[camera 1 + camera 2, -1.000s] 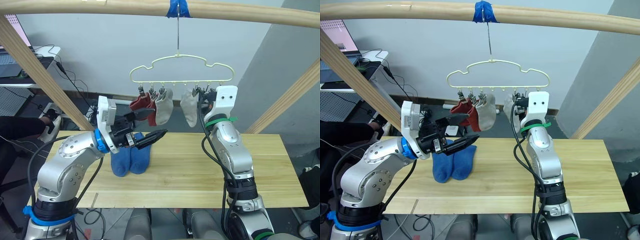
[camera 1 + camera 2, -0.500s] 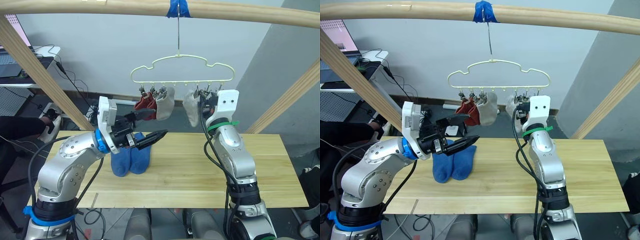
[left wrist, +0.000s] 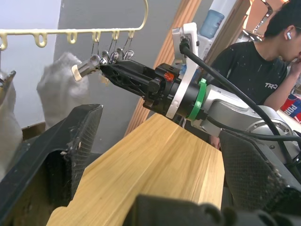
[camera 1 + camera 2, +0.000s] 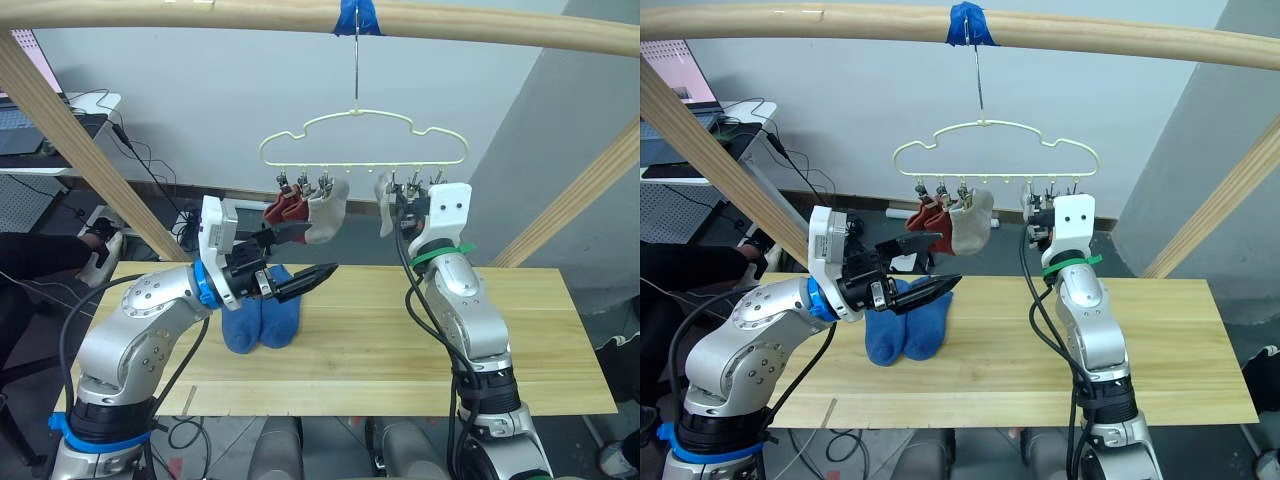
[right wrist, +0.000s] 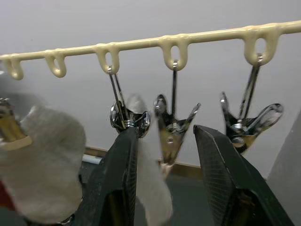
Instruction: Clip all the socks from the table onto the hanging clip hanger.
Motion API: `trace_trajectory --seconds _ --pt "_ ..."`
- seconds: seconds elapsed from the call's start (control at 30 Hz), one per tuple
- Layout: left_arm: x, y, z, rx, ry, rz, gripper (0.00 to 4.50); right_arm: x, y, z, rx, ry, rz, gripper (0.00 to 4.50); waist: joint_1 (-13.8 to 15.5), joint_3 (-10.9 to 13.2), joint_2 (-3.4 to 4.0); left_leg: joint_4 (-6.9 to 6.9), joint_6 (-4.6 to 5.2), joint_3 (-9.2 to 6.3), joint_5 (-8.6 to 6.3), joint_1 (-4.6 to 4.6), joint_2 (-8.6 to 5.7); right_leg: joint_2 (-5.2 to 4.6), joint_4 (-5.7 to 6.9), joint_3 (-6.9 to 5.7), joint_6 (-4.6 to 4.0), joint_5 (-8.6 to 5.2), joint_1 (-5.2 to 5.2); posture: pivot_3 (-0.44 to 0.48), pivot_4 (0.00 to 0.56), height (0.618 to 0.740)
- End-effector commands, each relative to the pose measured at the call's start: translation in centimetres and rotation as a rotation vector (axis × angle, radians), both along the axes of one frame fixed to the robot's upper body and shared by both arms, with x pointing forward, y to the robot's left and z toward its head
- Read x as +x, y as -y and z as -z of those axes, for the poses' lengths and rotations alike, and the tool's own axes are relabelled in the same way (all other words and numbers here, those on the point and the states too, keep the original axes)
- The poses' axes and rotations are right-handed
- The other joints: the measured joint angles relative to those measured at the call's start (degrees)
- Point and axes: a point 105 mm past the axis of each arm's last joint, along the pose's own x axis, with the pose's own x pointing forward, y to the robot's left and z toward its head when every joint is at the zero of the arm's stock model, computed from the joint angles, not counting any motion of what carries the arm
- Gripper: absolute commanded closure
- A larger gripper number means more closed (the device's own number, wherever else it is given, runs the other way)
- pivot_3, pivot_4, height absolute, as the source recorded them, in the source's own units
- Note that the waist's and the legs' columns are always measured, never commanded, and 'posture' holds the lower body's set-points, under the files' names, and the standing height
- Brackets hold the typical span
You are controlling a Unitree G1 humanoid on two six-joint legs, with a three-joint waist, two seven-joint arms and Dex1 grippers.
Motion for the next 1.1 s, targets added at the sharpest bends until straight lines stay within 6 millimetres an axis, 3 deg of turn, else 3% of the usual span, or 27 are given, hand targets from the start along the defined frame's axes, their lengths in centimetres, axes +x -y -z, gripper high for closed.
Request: trace_trajectory --seconds 0.03,0.3,0.47,0.67,1.1 --pt "-0.7 0.2 -0.8 0.002 0.05 0.015 0.0 -1.0 0.1 -2.5 0.052 0.112 -0.024 2.59 0.0 0.0 0.0 0.0 0.0 0.0 0.0 0.0 0.0 0.0 0.0 0.01 0.0 0.0 0.0 0.046 0.191 0.74" --pt "-0.7 0.5 -0.9 0.002 0.055 0.024 0.0 -1.1 -0.1 -2.8 0.06 0.129 -0.026 2.59 0.0 0.0 0.0 0.01 -0.01 0.01 0.0 0.0 0.0 0.0 0.03 0.01 0.0 0.0 0.0 0.043 0.182 0.74" --pt "-0.7 0.5 -0.9 0.004 0.056 0.026 0.0 -1.2 0.0 -1.9 0.033 0.097 -0.024 2.59 0.0 0.0 0.0 0.0 -0.01 0.01 0.01 0.0 0.0 0.0 0.03 0.0 0.0 0.0 0.0 0.043 0.182 0.74" --pt "-0.7 0.6 -0.8 0.006 0.052 0.029 0.0 -0.4 0.4 -1.0 -0.005 0.045 0.018 2.59 0.0 0.0 0.0 0.01 -0.01 0.01 0.01 0.01 0.0 0.0 0.05 0.01 0.0 0.0 0.0 0.04 0.182 0.74" --pt "-0.7 0.6 -0.8 0.009 0.051 0.027 0.0 1.3 0.7 -1.2 -0.017 0.035 0.081 2.59 0.0 0.0 0.0 0.02 -0.02 0.01 0.01 0.02 -0.01 0.0 0.08 0.01 -0.01 0.0 0.0 0.048 0.188 0.74"
